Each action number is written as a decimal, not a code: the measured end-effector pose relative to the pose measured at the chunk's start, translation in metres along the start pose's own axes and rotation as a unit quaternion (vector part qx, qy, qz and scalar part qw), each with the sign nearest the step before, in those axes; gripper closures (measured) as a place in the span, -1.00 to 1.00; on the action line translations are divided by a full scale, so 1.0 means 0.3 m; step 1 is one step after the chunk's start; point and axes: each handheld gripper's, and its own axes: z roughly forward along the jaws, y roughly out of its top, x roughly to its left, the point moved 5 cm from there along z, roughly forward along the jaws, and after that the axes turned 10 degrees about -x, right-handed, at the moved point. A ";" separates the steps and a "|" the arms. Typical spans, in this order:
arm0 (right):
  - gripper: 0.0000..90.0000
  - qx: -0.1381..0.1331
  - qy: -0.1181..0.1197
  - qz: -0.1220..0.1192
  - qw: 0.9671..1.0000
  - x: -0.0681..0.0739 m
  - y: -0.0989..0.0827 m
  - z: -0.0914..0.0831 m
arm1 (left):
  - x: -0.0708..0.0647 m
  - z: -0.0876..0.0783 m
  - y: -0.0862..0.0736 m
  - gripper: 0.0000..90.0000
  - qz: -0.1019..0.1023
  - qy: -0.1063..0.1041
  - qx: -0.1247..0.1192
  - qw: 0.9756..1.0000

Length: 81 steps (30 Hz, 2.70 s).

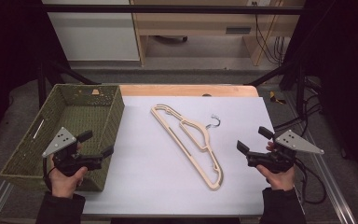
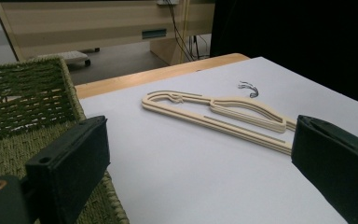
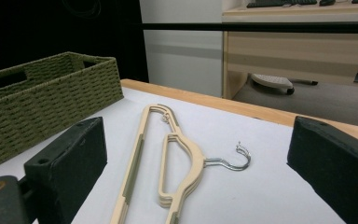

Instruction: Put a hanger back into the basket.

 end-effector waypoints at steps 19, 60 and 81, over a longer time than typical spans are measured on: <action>-0.79 0.072 -0.009 0.006 0.997 0.039 -0.082 0.097 | 0.002 0.012 -0.016 -0.91 0.002 0.002 0.009 1.000; 0.30 0.313 -0.012 0.040 0.949 0.040 -0.460 0.299 | -0.006 0.016 -0.016 -0.89 0.011 0.003 0.013 1.000; 0.77 0.317 -0.044 0.100 0.942 0.033 -0.444 0.302 | -0.008 0.018 -0.018 -0.88 0.009 0.003 0.013 1.000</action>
